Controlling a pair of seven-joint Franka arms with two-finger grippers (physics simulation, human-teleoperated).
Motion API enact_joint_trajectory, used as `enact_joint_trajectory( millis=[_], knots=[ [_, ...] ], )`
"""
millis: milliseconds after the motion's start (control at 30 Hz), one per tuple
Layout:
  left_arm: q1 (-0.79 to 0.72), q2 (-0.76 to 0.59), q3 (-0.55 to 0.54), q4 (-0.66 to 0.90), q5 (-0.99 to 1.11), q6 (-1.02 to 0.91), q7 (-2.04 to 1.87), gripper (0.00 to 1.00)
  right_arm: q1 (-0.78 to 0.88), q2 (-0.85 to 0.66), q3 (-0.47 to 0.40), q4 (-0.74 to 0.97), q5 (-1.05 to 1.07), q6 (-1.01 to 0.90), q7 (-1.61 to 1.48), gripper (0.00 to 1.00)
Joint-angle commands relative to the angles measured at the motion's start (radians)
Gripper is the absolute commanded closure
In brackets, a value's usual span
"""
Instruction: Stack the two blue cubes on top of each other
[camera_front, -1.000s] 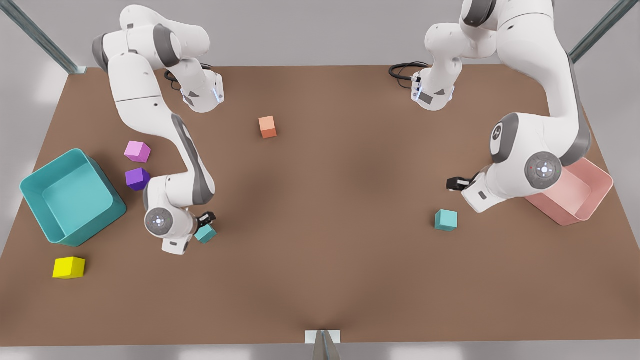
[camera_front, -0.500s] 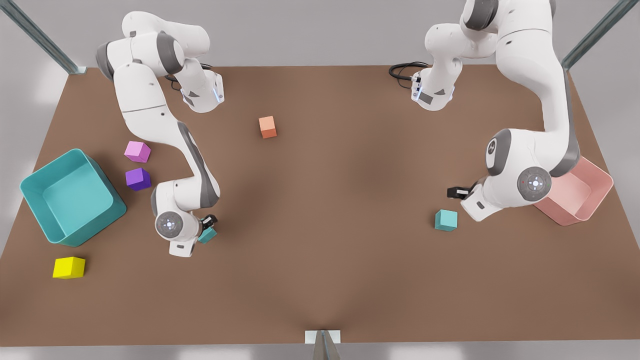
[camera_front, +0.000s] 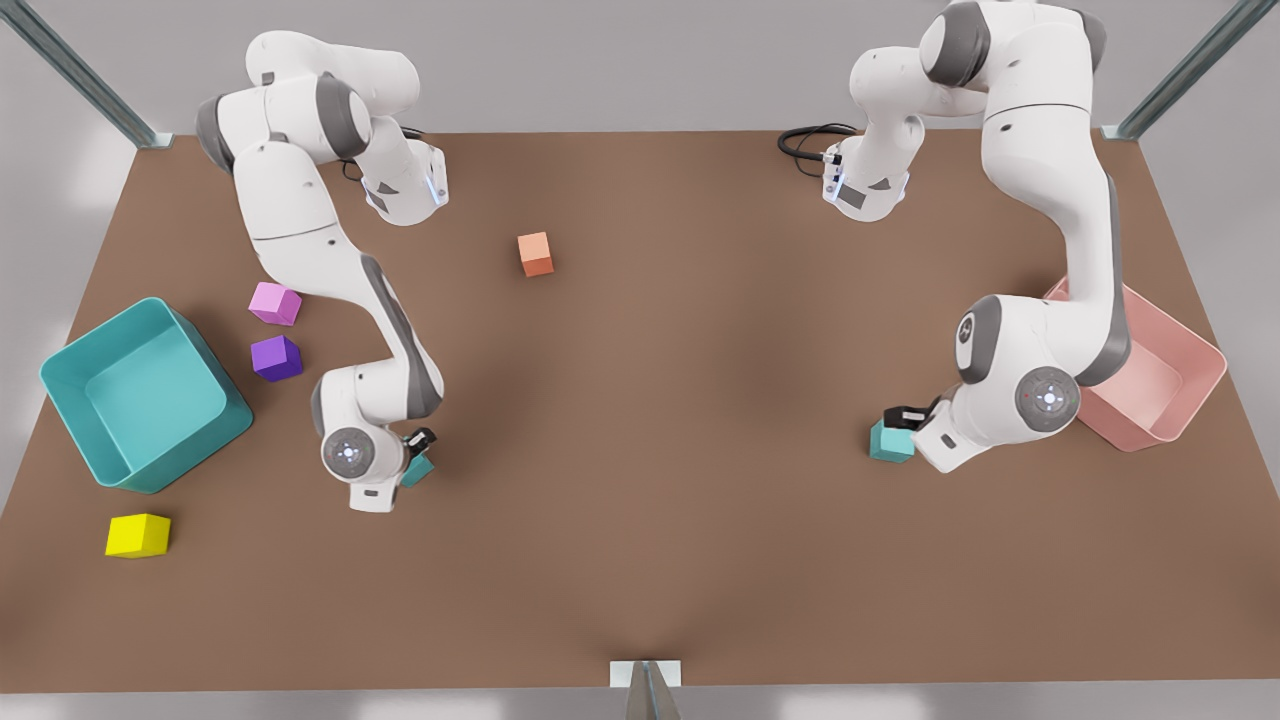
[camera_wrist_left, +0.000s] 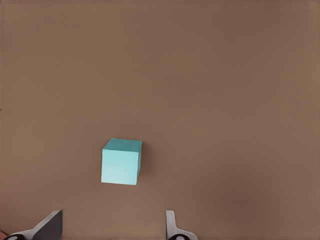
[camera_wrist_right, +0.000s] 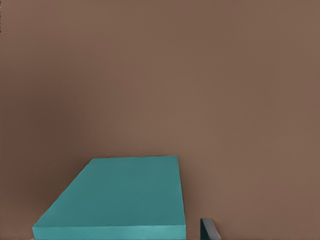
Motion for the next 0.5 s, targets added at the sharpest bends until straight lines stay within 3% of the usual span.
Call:
enact_joint_trajectory(
  millis=[0, 33, 67, 100, 233, 300, 333, 400, 467],
  knots=[
    [0.000, 0.001, 0.001, 0.000, 0.000, 0.012, -0.008, 0.00, -0.001, 0.006, 0.001, 0.000, 0.004, 0.002, -0.055, 0.00],
    [0.000, -0.005, -0.001, 0.002, 0.000, 0.007, -0.008, 0.00, -0.002, 0.008, 0.001, 0.002, 0.004, 0.002, -0.054, 0.06],
    [0.002, -0.005, -0.001, 0.003, 0.000, 0.012, -0.008, 0.00, -0.004, 0.008, 0.001, 0.002, 0.004, 0.001, -0.051, 0.29],
    [0.003, -0.005, 0.001, 0.005, 0.000, 0.013, -0.008, 0.00, -0.004, 0.008, 0.001, 0.002, 0.005, 0.001, -0.051, 0.39],
    [0.002, -0.008, -0.001, 0.005, 0.000, 0.013, -0.008, 0.00, -0.005, -0.003, 0.001, 0.002, 0.007, -0.012, -0.057, 0.52],
    [0.003, -0.007, 0.001, 0.006, 0.000, 0.018, -0.008, 0.00, -0.005, -0.015, 0.002, 0.002, 0.007, -0.030, -0.061, 0.73],
    [0.002, -0.008, -0.001, 0.005, 0.000, 0.013, -0.008, 0.00, -0.004, -0.031, 0.002, 0.003, 0.007, -0.041, -0.065, 0.79],
    [0.002, -0.008, -0.001, 0.005, 0.000, 0.013, -0.008, 0.00, -0.002, -0.052, 0.010, 0.008, 0.010, -0.082, -0.065, 0.79],
    [0.002, -0.008, 0.001, 0.005, 0.000, 0.012, -0.008, 0.00, 0.005, -0.169, 0.047, 0.005, 0.017, -0.246, -0.068, 0.79]
  ],
)
